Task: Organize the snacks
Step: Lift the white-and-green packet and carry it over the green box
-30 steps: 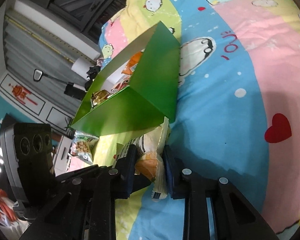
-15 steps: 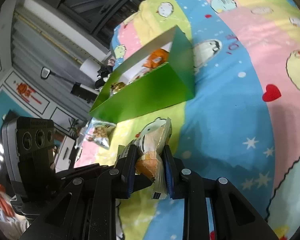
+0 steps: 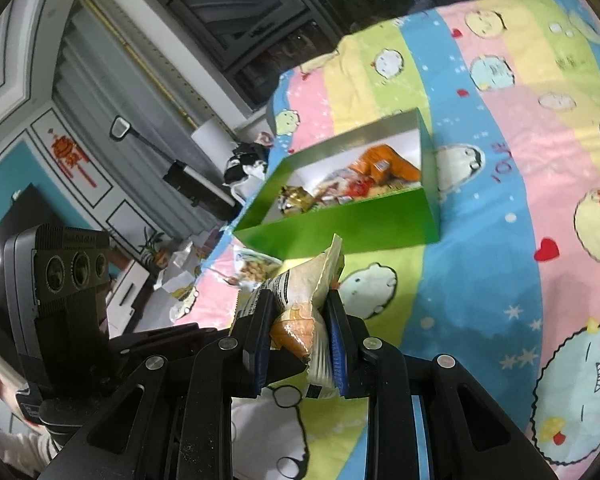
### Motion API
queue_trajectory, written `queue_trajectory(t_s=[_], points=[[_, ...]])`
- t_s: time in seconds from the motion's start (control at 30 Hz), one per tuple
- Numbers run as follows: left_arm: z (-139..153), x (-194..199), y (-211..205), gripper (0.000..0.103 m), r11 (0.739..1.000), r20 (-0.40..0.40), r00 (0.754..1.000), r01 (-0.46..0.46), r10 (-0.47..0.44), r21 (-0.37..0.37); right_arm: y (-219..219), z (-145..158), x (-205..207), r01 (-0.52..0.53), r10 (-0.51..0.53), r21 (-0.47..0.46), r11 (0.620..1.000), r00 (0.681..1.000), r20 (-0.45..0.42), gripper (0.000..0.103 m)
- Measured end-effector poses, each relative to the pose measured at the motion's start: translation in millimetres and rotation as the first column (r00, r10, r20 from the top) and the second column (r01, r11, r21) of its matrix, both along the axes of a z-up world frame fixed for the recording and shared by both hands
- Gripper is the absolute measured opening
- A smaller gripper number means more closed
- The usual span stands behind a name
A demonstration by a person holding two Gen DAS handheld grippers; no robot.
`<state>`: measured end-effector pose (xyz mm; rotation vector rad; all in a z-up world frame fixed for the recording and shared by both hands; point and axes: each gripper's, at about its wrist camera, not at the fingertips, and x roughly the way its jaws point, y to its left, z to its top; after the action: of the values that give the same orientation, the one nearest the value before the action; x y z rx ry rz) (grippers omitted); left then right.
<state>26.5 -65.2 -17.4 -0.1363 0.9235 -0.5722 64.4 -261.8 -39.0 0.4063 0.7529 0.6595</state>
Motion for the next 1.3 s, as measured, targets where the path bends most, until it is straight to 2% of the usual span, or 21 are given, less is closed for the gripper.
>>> queue_trajectory(t_s=[0.43,0.9,1.3], points=[[8.6,-4.9,30.9,0.034,0.998,0.048,0.999,-0.021,0.024,-0.062,28.2,19.3,-2.1,-0.022,0.025,-0.07,0.997,0.998,0.054,0.028],[5.8,15.7,59.1,0.033,0.994,0.063,0.997,-0.039,0.045,-0.104,61.2,26.1,15.6,-0.039,0.049,-0.134,0.99,0.996,0.074,0.028],[6.1,44.4,71.7,0.033,0.99,0.071,0.997,-0.021,0.031,-0.136,73.3,30.6,36.1,-0.035,0.05,-0.154,0.987,0.995,0.09,0.027]])
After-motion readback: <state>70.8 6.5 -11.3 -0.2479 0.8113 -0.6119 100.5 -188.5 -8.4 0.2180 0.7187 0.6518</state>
